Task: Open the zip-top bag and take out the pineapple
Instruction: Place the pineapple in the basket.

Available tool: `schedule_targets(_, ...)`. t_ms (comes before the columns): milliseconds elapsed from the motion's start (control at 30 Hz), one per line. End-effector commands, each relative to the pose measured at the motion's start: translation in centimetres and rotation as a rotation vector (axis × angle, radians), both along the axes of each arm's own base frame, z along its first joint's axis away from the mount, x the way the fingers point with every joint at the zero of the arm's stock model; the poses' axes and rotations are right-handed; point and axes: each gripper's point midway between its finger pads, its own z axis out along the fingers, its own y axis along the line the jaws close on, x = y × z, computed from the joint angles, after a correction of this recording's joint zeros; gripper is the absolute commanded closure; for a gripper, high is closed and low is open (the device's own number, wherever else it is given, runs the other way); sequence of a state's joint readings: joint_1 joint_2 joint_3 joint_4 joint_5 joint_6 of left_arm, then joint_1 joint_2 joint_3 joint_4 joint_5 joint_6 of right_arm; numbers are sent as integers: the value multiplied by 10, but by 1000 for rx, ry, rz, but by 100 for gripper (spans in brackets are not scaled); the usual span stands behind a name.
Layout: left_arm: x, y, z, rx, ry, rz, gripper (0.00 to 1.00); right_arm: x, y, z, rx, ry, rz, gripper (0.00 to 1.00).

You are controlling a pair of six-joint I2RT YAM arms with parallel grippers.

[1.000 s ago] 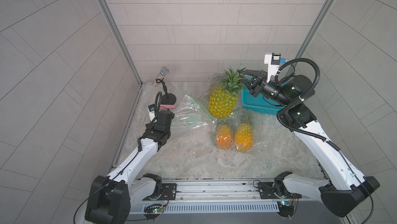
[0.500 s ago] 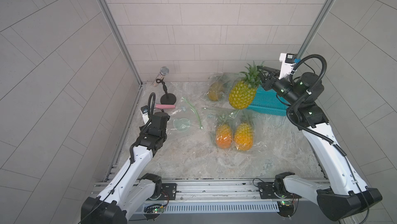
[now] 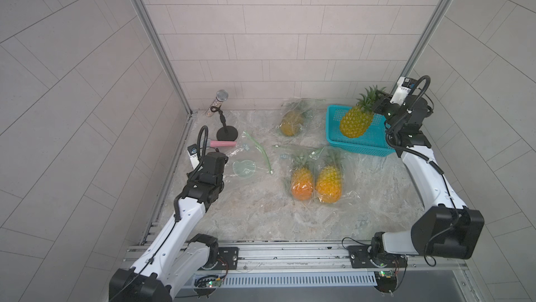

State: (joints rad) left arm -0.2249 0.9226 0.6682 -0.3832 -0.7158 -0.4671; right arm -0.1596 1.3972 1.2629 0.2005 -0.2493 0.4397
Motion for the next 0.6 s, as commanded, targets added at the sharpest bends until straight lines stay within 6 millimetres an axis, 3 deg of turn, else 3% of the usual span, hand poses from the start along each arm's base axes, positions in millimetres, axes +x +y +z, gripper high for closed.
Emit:
schedule_targets(0, -2, 2, 2, -8, -14, 15, 100, -6, -25, 68, -64, -256, -139, 100)
schedule_targets(233, 0, -1, 2, -18, -18, -5, 100, 29, -60, 35, -141, -216, -298, 100)
schedule_targets(567, 2, -4, 1, -28, -21, -22, 100, 68, -88, 22, -251, -169, -403, 100)
